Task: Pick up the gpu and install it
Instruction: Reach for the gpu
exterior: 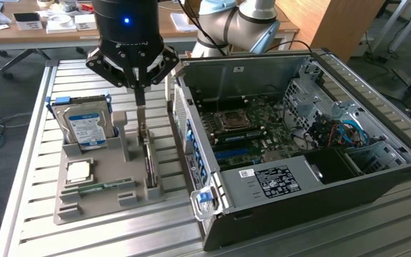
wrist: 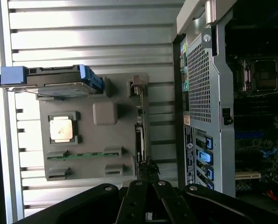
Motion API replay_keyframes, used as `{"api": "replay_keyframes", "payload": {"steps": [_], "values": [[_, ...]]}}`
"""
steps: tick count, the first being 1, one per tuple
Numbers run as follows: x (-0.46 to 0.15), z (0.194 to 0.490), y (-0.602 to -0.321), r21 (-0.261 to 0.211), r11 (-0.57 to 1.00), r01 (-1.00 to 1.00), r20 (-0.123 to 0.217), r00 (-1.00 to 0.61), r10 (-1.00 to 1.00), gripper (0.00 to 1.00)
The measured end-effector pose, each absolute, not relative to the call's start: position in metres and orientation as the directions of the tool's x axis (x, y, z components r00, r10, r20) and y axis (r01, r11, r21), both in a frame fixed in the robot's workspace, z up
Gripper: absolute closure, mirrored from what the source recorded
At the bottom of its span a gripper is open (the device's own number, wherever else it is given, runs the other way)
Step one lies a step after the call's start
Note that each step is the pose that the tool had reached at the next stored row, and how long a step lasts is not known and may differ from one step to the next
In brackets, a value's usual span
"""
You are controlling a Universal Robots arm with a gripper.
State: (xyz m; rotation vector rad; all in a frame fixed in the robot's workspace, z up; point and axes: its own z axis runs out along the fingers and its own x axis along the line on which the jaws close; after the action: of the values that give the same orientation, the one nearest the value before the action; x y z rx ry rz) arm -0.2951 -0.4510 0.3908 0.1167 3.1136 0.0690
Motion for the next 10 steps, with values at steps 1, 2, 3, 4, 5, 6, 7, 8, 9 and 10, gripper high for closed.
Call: {"api": "replay_keyframes", "payload": {"steps": [1,2,3,4,5,6,7,8,9,10], "values": [[-0.2953,0.3907,-0.4512,0.045,0.996,0.074,-0.023,-0.997,0.076,0.89],[-0.2952,0.3907,-0.4512,0.045,0.996,0.074,-0.023,-0.997,0.076,0.89],[-0.2952,0.3907,-0.4513,0.045,0.996,0.074,-0.023,-0.997,0.075,0.89],[-0.2951,0.3907,-0.4513,0.045,0.996,0.074,-0.023,-0.997,0.075,0.89],[-0.2951,0.3907,-0.4513,0.045,0.996,0.074,-0.023,-0.997,0.075,0.89],[-0.2951,0.3907,-0.4513,0.045,0.996,0.074,-0.023,-0.997,0.075,0.89],[-0.2951,0.3907,-0.4515,0.045,0.996,0.074,-0.023,-0.997,0.075,0.89],[-0.2951,0.3907,-0.4520,0.045,0.996,0.074,-0.023,-0.997,0.075,0.89],[-0.2951,0.3907,-0.4526,0.045,0.996,0.074,-0.023,-0.997,0.075,0.89],[-0.2951,0.3907,-0.4533,0.045,0.996,0.074,-0.023,-0.997,0.075,0.89]]}}
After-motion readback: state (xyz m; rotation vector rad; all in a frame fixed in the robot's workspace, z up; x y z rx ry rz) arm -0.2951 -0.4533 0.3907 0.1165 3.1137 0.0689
